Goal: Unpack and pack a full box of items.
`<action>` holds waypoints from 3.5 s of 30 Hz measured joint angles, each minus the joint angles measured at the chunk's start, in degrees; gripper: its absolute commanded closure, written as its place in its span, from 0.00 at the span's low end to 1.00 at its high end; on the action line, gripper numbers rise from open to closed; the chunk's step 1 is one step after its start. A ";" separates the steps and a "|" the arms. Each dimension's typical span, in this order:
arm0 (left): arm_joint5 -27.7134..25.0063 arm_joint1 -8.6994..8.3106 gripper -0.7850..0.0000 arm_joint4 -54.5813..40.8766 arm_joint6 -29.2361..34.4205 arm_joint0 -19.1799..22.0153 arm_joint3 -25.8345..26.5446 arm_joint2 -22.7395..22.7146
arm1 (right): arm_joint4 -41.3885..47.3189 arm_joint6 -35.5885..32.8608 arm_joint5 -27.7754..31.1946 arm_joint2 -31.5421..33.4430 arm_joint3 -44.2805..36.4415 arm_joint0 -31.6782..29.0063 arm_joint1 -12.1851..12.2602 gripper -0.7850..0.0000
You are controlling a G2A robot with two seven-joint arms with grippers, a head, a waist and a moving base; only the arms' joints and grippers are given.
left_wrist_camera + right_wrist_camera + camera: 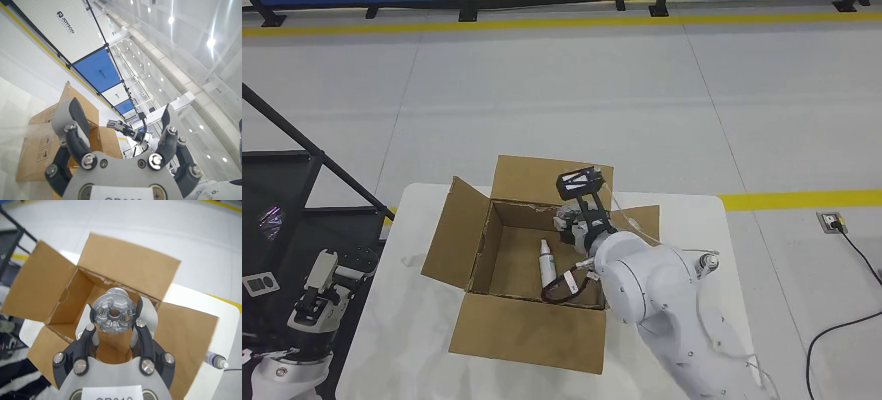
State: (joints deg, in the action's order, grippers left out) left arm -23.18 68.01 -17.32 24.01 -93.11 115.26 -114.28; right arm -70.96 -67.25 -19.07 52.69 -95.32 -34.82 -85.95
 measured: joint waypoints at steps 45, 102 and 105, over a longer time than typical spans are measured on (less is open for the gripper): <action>0.00 0.00 0.00 0.00 0.00 0.00 0.00 0.00 | 21.74 12.91 0.31 -16.20 67.84 24.41 -19.78 0.21; 0.00 0.00 0.00 0.00 0.00 0.00 0.00 0.00 | -18.56 -1.13 -7.43 40.37 8.20 -17.04 -2.52 0.24; 0.00 0.00 0.00 0.00 0.00 0.00 0.00 0.00 | -17.38 0.25 -7.13 41.16 10.89 -16.09 -2.40 0.39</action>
State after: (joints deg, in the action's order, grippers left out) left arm -23.18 68.01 -17.32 24.01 -93.11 115.26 -114.28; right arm -88.33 -67.01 -26.20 93.84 -84.44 -50.91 -88.35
